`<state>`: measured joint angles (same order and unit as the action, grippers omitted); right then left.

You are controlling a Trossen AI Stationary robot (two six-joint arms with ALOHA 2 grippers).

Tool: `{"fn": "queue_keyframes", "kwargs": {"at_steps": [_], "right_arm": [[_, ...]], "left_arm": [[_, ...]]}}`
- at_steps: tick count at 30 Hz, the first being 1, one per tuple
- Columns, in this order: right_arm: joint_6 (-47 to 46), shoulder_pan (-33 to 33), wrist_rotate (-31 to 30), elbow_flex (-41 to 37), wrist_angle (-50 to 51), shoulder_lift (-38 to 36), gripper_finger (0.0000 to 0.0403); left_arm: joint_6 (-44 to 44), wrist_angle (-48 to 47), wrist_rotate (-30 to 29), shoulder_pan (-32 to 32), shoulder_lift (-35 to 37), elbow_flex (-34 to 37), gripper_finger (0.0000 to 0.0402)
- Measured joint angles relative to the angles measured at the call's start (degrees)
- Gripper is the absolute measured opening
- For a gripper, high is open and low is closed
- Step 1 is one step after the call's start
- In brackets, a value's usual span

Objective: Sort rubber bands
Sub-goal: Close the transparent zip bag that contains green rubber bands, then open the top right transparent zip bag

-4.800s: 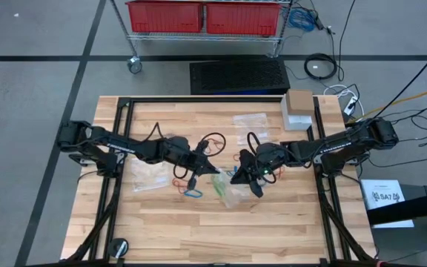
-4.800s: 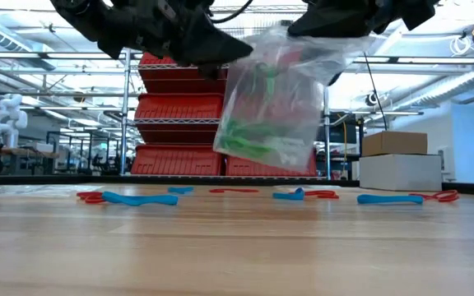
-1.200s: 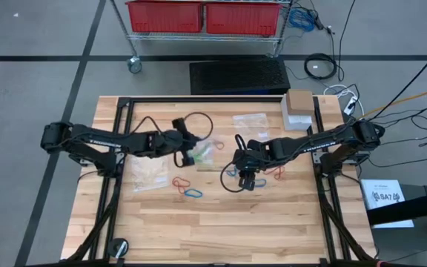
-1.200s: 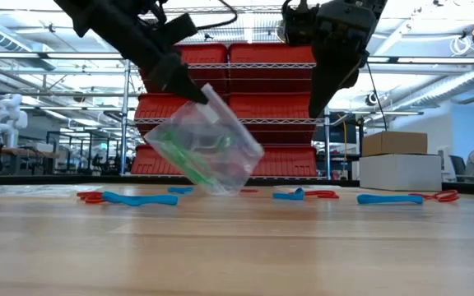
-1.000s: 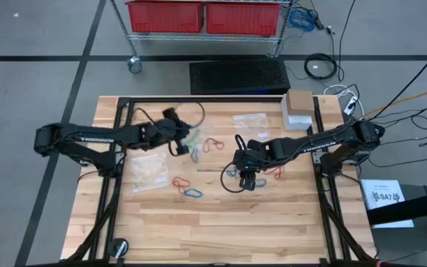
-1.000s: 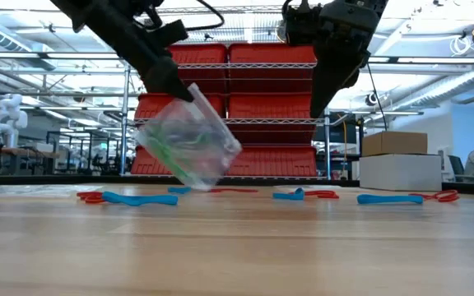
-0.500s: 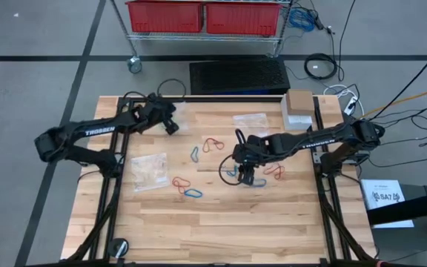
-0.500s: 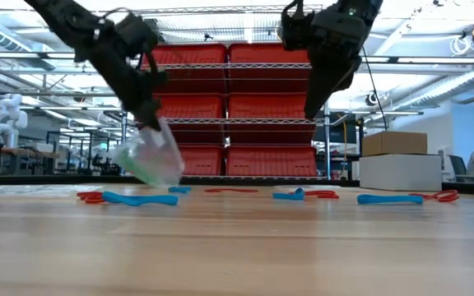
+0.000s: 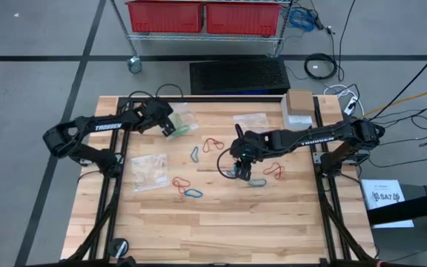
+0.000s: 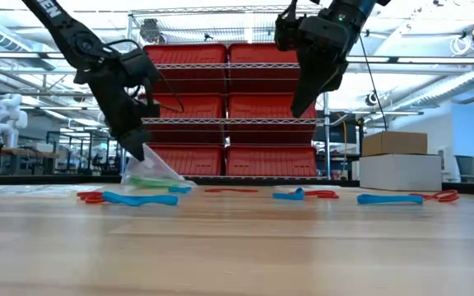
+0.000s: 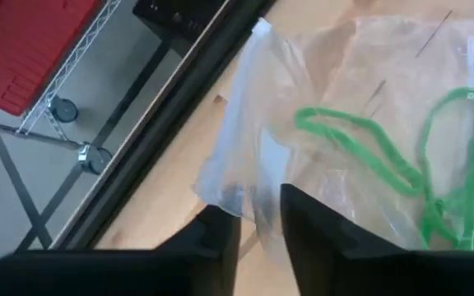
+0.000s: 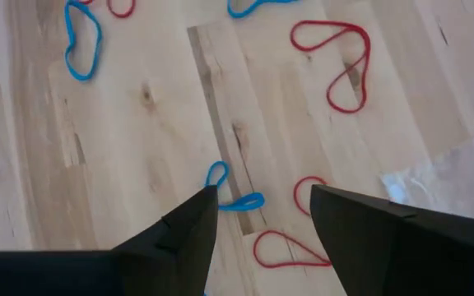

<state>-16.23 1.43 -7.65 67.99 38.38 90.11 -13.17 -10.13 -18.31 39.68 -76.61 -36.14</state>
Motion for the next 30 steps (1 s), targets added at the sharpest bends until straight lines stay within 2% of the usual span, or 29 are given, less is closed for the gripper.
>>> {"fn": "queue_keyframes", "kwargs": {"at_steps": [6,11,14,18,21,25,30], "right_arm": [[0.9,0.0,0.0,0.0,-0.5,0.0,0.0187],[1.3,0.0,0.0,0.0,-0.5,0.0,0.0187],[1.8,0.0,0.0,0.0,-0.5,0.0,0.0187],[2.2,0.0,0.0,0.0,-0.5,0.0,0.0187],[3.2,0.0,-0.2,0.0,-0.1,0.0,0.0187],[10.0,-0.1,-7.5,-1.8,3.6,-0.1,0.0187],[18.4,-2.5,-16.2,-9.7,4.1,-0.1,0.0187]], "left_arm": [[-0.7,-0.9,-0.1,-1.9,6.1,-1.3,0.0149],[-0.7,-9.3,-0.7,-6.0,13.2,-3.2,0.0159],[0.3,-18.7,-0.6,-11.0,16.9,-4.4,0.0159],[6.9,-30.5,-0.7,-19.9,19.3,-6.3,0.0159],[12.3,-33.3,-0.9,-26.5,19.4,-6.7,0.0159],[17.5,-33.3,-2.8,-33.5,18.9,-6.7,0.0159],[20.7,-30.8,-7.8,-39.0,18.2,-6.7,0.0159]]}}
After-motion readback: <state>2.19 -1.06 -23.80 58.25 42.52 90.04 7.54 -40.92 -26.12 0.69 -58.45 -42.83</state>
